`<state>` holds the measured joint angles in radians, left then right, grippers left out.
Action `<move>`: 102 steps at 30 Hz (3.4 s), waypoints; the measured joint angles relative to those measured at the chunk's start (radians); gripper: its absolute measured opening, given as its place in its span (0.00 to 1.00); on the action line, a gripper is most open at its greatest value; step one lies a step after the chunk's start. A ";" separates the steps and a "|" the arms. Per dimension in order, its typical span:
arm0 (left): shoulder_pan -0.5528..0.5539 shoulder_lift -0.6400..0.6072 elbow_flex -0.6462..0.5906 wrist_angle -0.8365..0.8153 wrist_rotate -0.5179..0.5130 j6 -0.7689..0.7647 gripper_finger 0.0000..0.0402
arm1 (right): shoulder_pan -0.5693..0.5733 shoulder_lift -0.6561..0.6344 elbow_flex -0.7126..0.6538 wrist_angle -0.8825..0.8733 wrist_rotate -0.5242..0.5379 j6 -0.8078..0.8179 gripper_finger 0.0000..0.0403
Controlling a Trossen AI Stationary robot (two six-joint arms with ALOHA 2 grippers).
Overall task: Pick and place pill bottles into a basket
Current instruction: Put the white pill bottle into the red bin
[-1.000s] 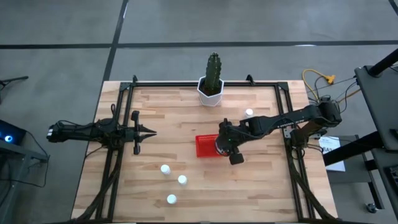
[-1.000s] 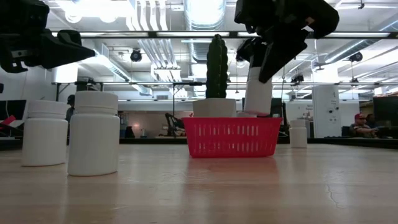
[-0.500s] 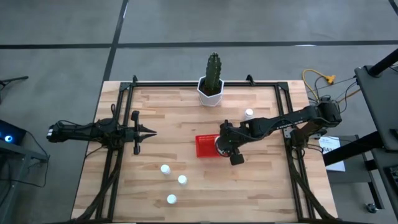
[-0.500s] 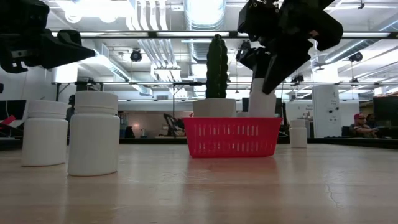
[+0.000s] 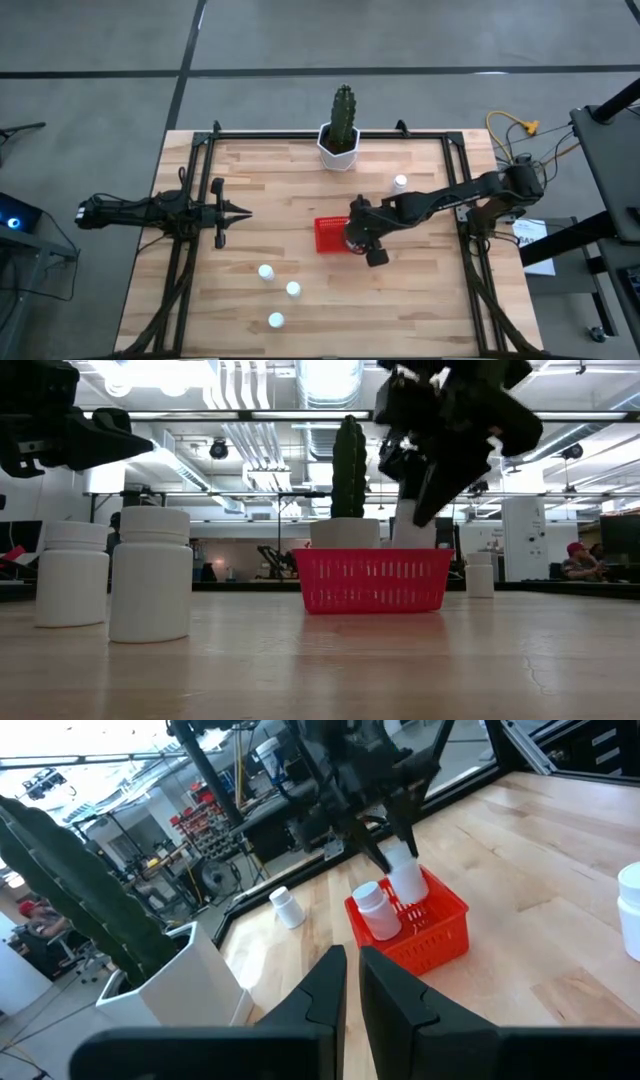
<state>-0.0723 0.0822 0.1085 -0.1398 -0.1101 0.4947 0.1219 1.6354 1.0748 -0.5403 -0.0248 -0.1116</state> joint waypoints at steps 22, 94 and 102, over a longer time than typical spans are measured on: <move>0.000 0.009 0.000 0.000 0.000 0.000 0.04 | 0.000 0.069 0.019 -0.006 0.001 -0.004 0.49; 0.000 0.009 0.000 0.000 0.000 0.000 0.04 | -0.034 0.041 0.140 -0.100 0.285 -0.071 0.46; 0.000 0.009 0.000 0.000 0.000 0.000 0.04 | -0.153 -0.033 0.125 -0.205 0.284 -0.041 0.46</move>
<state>-0.0723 0.0910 0.1085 -0.1394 -0.1101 0.4946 -0.0316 1.6027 1.1999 -0.7453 0.2597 -0.1525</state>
